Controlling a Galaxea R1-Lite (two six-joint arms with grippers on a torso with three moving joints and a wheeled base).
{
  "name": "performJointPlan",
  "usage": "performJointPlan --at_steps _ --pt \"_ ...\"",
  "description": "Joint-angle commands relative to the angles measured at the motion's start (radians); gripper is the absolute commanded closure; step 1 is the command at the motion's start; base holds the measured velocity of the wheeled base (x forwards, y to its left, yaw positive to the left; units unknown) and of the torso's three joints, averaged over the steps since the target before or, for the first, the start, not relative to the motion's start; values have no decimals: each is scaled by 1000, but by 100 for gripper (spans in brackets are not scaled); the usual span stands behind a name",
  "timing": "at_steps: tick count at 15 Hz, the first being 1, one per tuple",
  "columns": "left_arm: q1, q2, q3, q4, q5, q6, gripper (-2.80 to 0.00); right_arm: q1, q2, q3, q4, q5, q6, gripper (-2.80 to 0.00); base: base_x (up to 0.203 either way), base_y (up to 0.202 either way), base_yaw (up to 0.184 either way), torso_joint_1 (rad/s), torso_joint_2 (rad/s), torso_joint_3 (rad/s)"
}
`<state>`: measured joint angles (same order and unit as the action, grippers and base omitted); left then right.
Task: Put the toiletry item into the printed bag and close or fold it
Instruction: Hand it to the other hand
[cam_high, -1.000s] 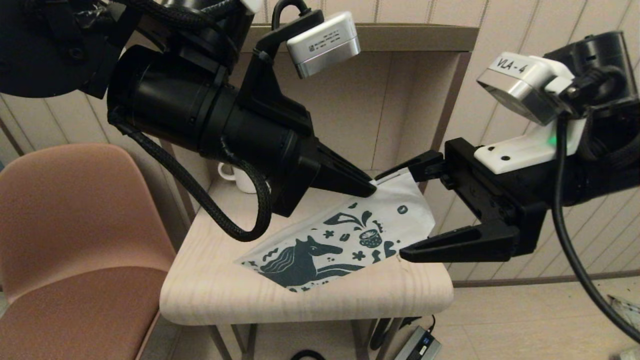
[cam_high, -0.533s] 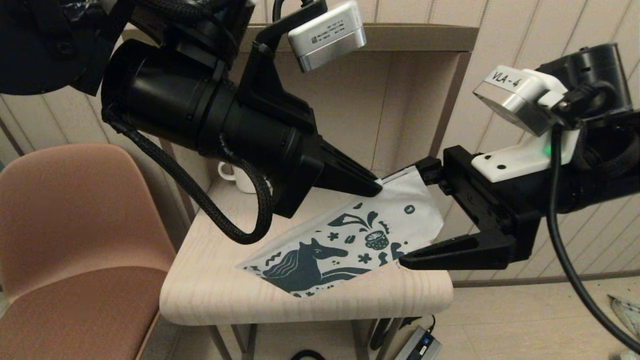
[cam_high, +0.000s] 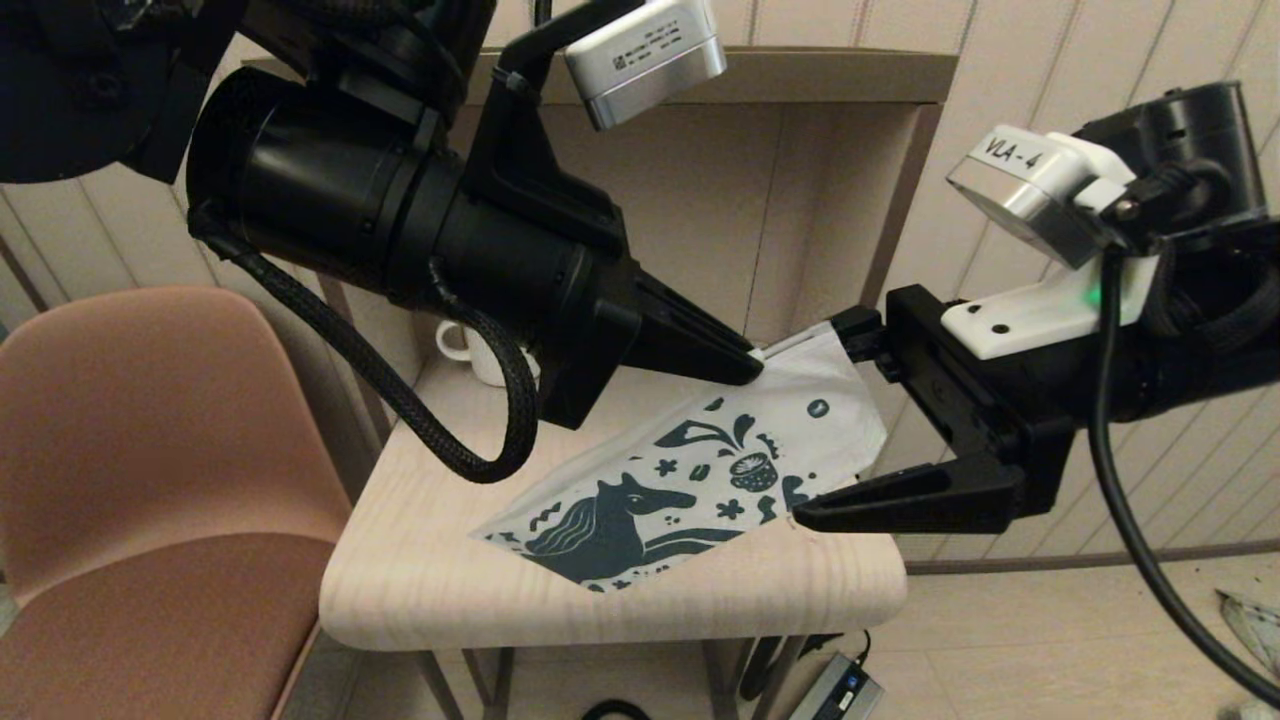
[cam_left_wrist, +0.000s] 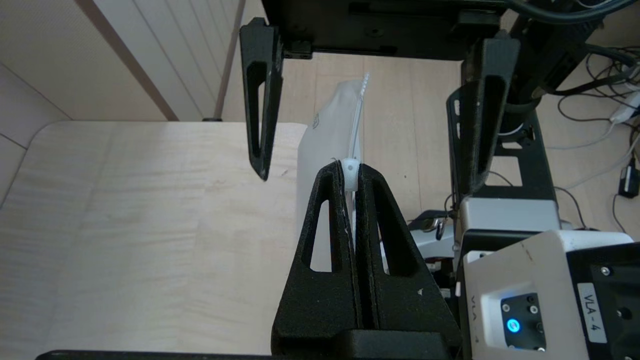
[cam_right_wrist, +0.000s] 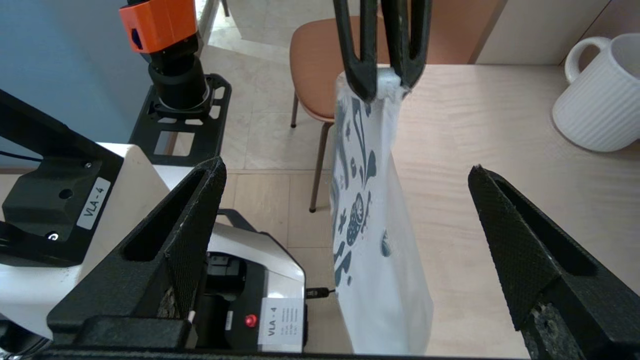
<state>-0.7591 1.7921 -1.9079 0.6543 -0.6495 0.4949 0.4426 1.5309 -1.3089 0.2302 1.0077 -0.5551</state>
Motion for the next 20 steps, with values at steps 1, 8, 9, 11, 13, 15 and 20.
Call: performJointPlan --at_steps 1,8,9,11,13,15,20 --pt "0 7 0 10 -4 4 0 -12 0 -1 1 7 -5 -280 0 0 0 0 0 0" --pt "-1 16 0 2 -4 4 0 -15 9 -4 0 8 -5 -280 0 0 0 0 0 0" --pt "0 16 0 4 -4 4 0 -15 8 -3 0 8 -5 -280 0 0 0 0 0 0" --pt "0 18 0 5 -4 4 0 -15 9 -4 0 9 -5 -280 0 0 0 0 0 0" --pt "0 18 0 6 -4 4 0 -15 9 -4 0 9 -5 -280 0 0 0 0 0 0" --pt "0 18 0 11 -4 7 0 -15 9 -3 0 8 -5 -280 0 0 0 0 0 0" --pt "0 14 0 28 -5 9 0 -13 11 -4 0 8 -3 -280 0 0 0 0 0 0"
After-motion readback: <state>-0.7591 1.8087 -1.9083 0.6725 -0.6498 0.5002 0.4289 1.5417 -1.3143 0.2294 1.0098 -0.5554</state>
